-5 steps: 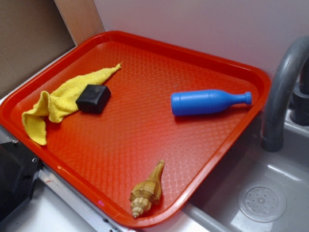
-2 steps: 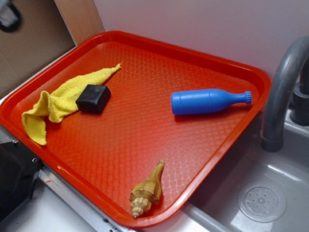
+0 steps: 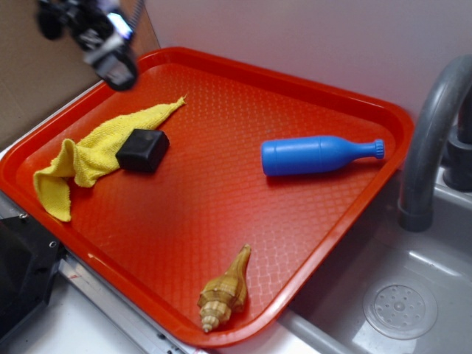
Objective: Grab the blue bottle.
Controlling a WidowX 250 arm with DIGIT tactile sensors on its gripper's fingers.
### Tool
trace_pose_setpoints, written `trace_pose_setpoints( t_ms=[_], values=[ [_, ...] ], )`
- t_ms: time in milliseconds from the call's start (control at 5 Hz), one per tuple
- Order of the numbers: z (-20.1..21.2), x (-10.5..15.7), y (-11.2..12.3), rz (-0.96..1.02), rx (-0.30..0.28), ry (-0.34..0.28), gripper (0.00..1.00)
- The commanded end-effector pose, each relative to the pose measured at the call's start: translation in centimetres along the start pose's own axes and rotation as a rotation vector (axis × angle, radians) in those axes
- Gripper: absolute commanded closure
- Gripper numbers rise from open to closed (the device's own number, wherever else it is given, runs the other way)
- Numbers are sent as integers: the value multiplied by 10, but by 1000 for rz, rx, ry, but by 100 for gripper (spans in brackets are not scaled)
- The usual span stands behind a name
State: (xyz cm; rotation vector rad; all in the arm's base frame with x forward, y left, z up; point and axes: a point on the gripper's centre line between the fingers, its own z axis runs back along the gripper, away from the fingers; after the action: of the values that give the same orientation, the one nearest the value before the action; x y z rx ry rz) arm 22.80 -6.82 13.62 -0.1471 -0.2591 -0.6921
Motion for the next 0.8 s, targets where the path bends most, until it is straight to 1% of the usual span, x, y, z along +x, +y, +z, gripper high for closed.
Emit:
trace_pose_setpoints(
  t_ms=[0,200,400,600],
  values=[
    [-52,58,-14,-217,-111,-56,0],
    [-78,69,-36,-309,-184,-33,0],
    [-95,75,-43,-326,-189,9,0],
    [-106,77,-54,-362,-213,28,0]
  ],
)
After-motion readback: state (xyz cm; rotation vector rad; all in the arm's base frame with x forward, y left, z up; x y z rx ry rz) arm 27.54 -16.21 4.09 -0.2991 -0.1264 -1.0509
